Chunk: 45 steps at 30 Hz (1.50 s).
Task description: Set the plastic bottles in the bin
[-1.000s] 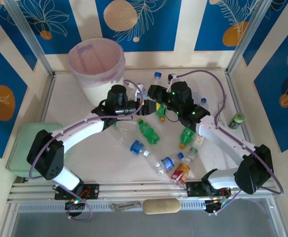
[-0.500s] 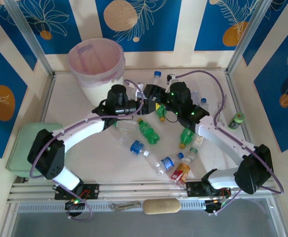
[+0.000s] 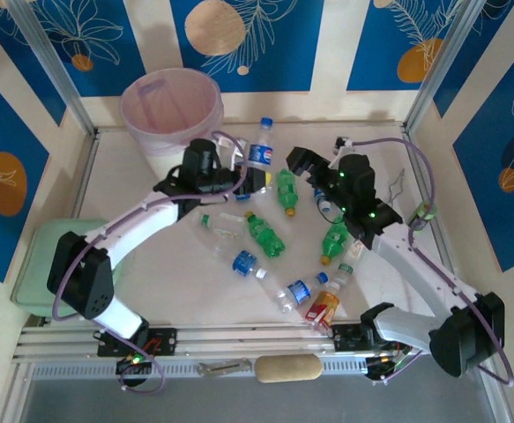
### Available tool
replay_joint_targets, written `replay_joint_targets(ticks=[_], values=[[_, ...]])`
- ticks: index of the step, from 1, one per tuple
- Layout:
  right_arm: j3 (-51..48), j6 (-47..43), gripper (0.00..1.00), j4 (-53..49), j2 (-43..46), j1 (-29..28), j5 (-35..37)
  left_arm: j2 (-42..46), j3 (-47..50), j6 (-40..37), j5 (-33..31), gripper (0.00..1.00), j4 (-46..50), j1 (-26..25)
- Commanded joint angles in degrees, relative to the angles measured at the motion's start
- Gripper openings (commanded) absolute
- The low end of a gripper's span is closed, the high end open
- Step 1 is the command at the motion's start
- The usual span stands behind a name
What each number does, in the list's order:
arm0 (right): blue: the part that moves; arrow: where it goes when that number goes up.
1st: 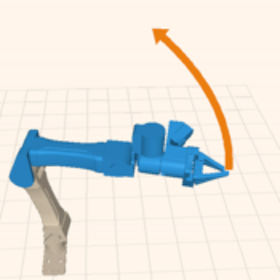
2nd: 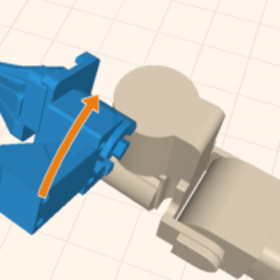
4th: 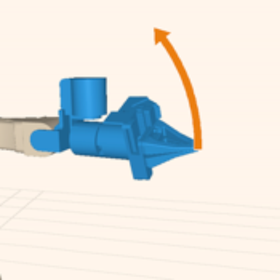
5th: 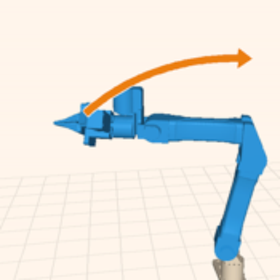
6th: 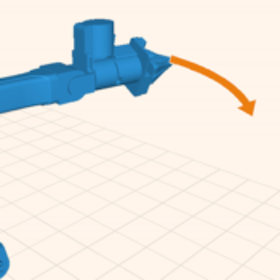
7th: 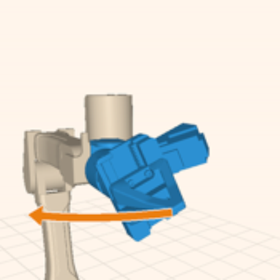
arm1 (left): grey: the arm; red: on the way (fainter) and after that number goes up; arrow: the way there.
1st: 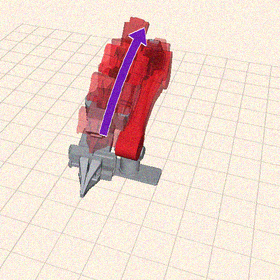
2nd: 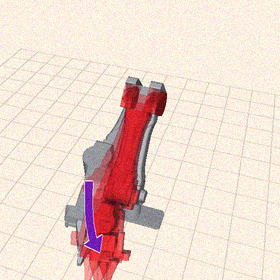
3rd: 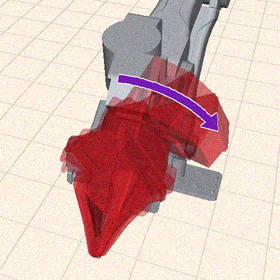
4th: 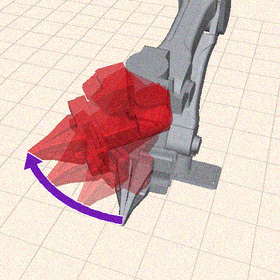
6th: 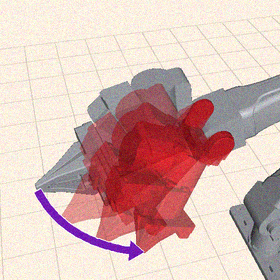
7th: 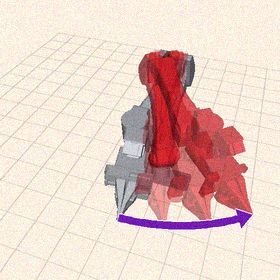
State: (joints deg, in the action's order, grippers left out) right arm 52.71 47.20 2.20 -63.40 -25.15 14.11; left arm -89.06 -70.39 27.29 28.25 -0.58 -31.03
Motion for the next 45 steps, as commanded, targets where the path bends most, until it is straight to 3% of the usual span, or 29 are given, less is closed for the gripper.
replay_joint_targets(ticks=[1, 8, 18, 30, 38, 45], values=[[-2.0, 0.1, 0.99, 0.1, 2.8, 1.4, 0.1, 1.4, -7.1, -7.2, -3.4, 0.49, 7.1, 4.0], [-4.8, -0.2, 0.99, -5.3, 4.1, 2.7, -0.5, -2.9, -27.0, -17.4, -10.9, 0.49, 19.7, 12.1], [-6.7, 0.0, 0.99, -9.2, 4.8, 3.1, 0.3, -12.6, -42.8, -25.2, -17.7, 0.49, 27.5, 20.9], [-6.7, 0.1, 0.99, -10.0, 4.2, 3.0, 0.3, -24.0, -45.4, -29.4, -26.1, 0.5, 35.3, 24.1], [-6.4, 0.2, 0.99, -10.4, 4.0, 2.6, 0.7, -27.0, -46.5, -30.1, -27.0, 0.53, 37.7, 24.1], [-5.7, -0.2, 0.99, -10.4, 3.1, 2.1, 0.3, -26.8, -46.5, -29.9, -27.3, 0.73, 37.8, 24.1]])
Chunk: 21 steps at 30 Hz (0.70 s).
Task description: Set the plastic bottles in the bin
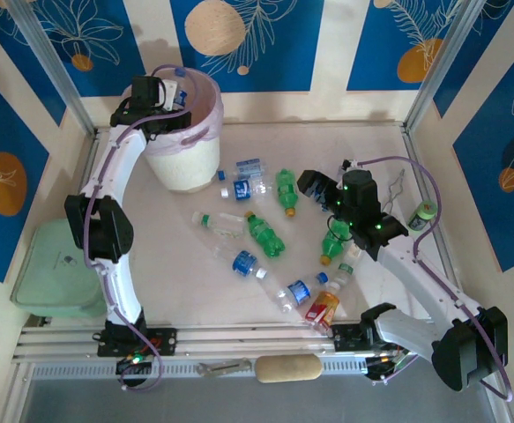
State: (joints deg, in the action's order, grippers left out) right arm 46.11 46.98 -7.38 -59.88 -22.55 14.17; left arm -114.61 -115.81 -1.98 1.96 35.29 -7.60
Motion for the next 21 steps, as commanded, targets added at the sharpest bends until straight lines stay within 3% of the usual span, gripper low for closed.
replay_joint_targets(ticks=[1, 13, 17, 21], values=[[1.0, 0.0, 0.99, -0.9, -0.6, -0.6, 0.2, -1.1, -1.1, -0.7, -1.1, 0.76, 2.0, 0.7], [3.2, -2.3, 0.99, -2.7, -4.4, -1.0, 0.4, 2.8, -1.4, 1.3, 1.1, 1.0, 2.2, 0.7], [6.5, -5.0, 0.99, -6.1, -9.8, -0.8, -1.0, 6.4, -1.4, 3.5, 3.2, 1.0, 2.4, 0.7], [12.2, -8.4, 0.99, -10.4, -17.2, -0.4, -2.7, 11.8, 1.2, 7.8, 9.3, 1.0, 0.1, 0.6]])
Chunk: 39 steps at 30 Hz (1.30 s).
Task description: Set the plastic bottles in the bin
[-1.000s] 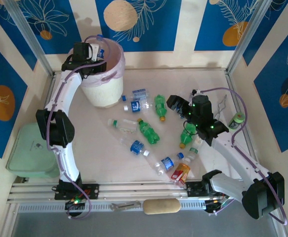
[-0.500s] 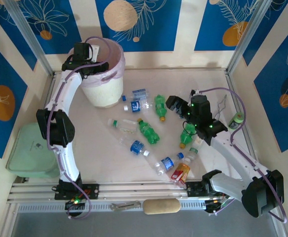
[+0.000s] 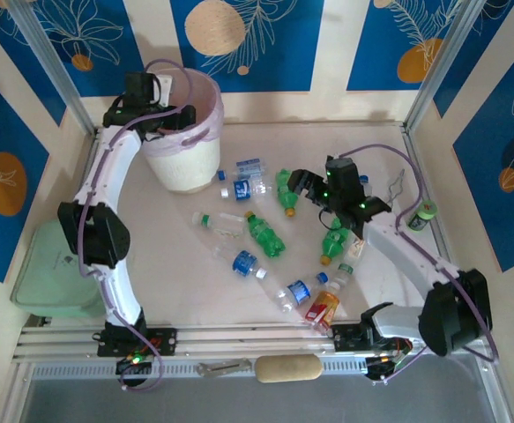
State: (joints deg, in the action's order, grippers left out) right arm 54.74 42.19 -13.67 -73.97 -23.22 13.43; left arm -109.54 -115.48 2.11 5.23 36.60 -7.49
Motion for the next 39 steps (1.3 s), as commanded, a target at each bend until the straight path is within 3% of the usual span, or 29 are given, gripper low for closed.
replay_joint_targets(ticks=[1, 6, 15, 21, 28, 39], values=[[5.7, -4.4, 0.99, -5.6, -5.5, 0.5, -2.4, 8.6, 3.1, 5.2, 8.3, 1.0, -3.2, 0.4], [17.1, -9.0, 1.0, -13.2, -17.3, 1.2, -4.3, 18.8, 18.3, 14.3, 17.1, 1.0, -15.7, -1.0], [35.9, -14.9, 0.88, -24.1, -36.6, 2.0, -5.0, 36.8, 46.7, 25.4, 17.0, 1.0, -33.2, -5.6], [41.6, -15.9, 0.86, -26.5, -43.7, 1.6, -4.1, 42.7, 59.8, 30.0, 15.9, 1.0, -38.6, -7.8], [45.5, -17.2, 0.86, -28.1, -48.6, 1.7, -1.3, 45.6, 68.2, 33.1, 14.6, 1.0, -42.7, -9.6], [50.3, -17.8, 0.83, -30.3, -55.1, 1.2, -0.4, 47.0, 69.2, 32.1, 13.4, 1.0, -43.0, -10.1]])
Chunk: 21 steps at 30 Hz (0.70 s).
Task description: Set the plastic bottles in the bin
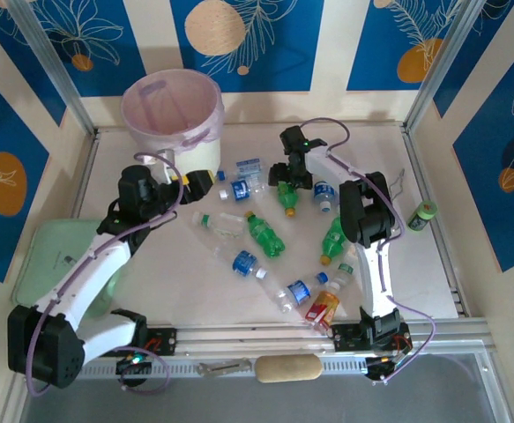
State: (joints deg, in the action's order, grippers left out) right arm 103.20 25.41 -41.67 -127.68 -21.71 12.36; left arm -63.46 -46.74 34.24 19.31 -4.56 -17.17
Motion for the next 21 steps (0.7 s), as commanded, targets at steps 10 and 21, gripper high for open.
replay_joint_targets(ticks=[10, 21], values=[[2.5, -1.5, 0.67, -2.5, -2.3, -0.5, 0.9, 0.4, 0.5, 1.1, -0.7, 1.0, -3.2, -0.7], [-3.5, 0.9, 0.59, 3.9, 10.0, -0.6, -2.3, -3.0, -2.1, -0.8, -0.6, 1.0, -1.0, -3.4]])
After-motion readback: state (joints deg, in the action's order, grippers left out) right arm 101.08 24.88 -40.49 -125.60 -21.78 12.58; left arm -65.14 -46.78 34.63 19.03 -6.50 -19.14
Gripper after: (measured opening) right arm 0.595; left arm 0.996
